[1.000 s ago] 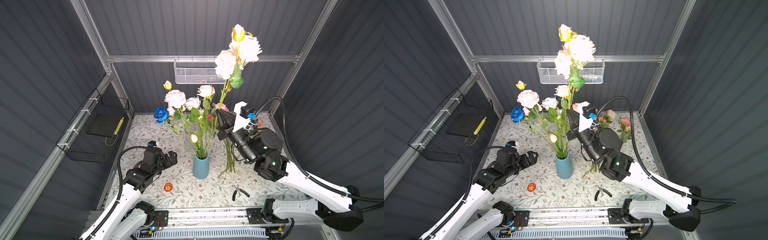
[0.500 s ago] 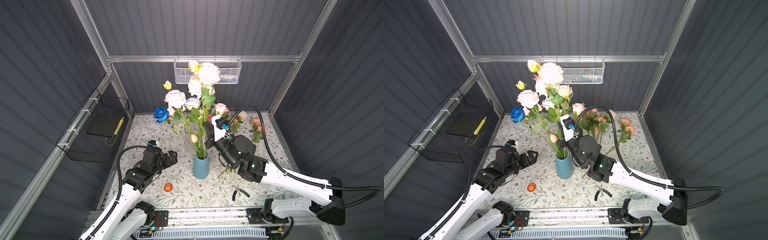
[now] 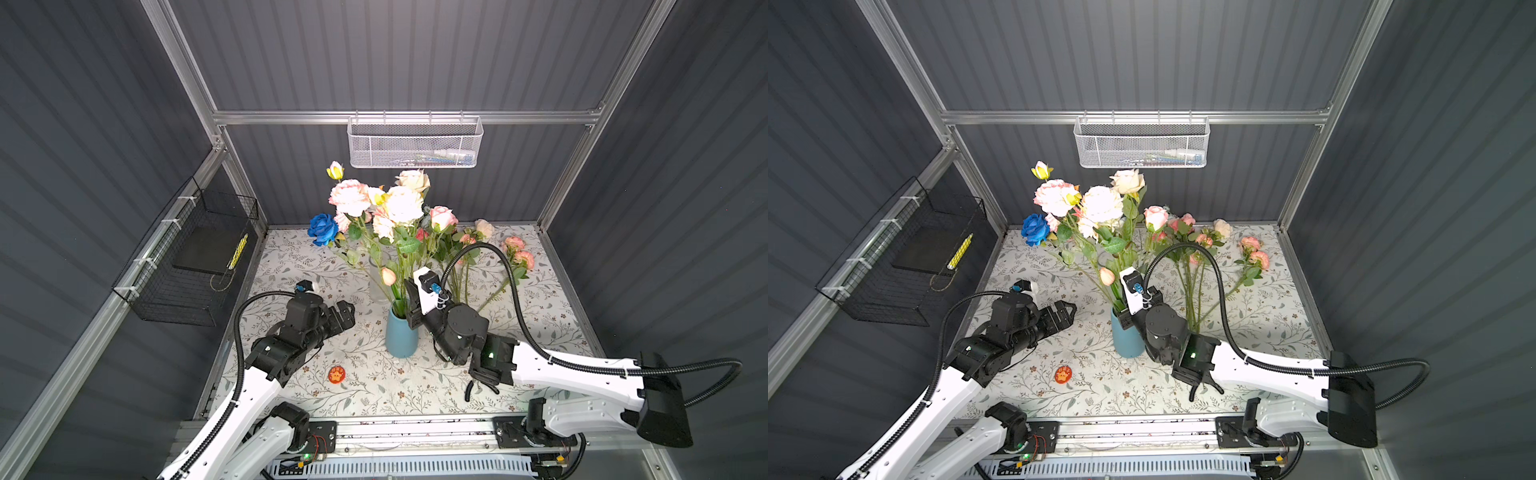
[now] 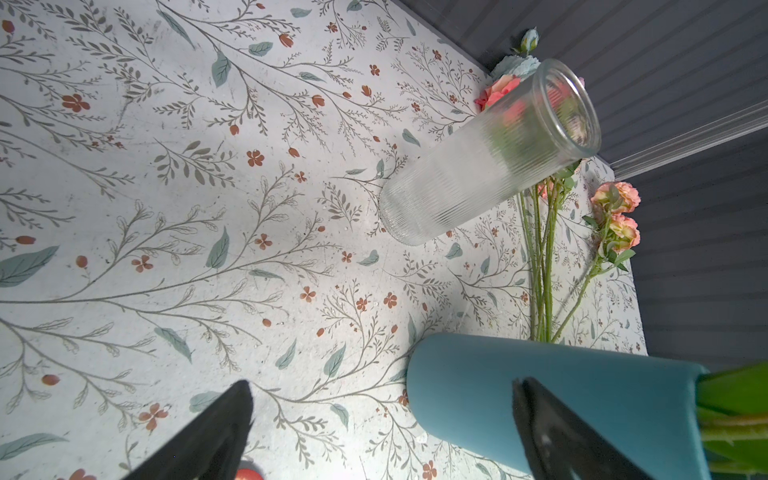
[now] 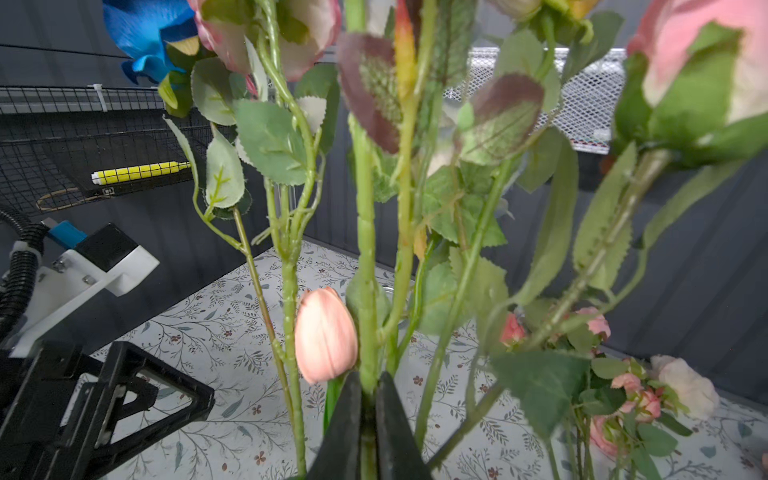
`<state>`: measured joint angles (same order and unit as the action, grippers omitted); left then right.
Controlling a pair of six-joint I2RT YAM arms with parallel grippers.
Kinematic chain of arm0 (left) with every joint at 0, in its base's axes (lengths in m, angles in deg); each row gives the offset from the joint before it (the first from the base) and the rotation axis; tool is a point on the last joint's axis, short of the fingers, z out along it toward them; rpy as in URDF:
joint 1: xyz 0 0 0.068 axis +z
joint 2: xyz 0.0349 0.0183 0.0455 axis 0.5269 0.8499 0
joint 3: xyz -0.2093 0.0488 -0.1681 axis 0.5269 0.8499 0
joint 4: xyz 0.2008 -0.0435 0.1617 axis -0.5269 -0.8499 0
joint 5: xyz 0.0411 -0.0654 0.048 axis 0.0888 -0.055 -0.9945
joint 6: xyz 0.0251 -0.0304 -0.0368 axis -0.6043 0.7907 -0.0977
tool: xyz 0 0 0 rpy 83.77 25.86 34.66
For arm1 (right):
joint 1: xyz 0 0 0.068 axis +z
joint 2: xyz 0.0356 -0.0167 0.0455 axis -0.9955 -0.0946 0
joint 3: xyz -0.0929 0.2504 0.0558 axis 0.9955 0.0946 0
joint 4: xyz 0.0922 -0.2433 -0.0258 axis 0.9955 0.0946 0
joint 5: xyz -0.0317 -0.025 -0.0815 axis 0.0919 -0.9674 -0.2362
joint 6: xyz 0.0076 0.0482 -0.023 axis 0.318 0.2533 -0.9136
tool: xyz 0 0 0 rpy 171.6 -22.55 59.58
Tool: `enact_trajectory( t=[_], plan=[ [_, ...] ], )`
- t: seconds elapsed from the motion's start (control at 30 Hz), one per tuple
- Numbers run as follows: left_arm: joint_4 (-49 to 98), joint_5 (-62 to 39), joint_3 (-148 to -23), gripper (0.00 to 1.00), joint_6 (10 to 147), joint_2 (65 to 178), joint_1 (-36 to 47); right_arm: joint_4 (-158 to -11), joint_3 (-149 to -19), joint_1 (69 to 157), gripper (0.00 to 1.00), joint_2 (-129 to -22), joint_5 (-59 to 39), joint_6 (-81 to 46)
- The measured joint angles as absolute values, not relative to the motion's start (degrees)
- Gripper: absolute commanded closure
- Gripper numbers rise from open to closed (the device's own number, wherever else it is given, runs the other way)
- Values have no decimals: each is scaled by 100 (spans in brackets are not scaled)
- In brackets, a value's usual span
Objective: Arrange the flowers into the vase
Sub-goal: 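Lower the cream rose into the teal vase and open the right gripper, then move the right gripper to the farther flower bundle and grasp a stem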
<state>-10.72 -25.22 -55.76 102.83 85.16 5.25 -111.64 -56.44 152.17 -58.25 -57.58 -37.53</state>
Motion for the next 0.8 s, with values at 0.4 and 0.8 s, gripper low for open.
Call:
enact_trajectory(
  t=[0.4,0.8],
  plan=[
    [-1068,-2428,-5576,0,10283,8519,525,-11051,-5183,15328,52,-5211,-5909,-3158],
    [-1007,-2308,-5576,0,10283,8610,525,-10491,-4383,15389,28,-3801,-6221,-2391]
  ],
)
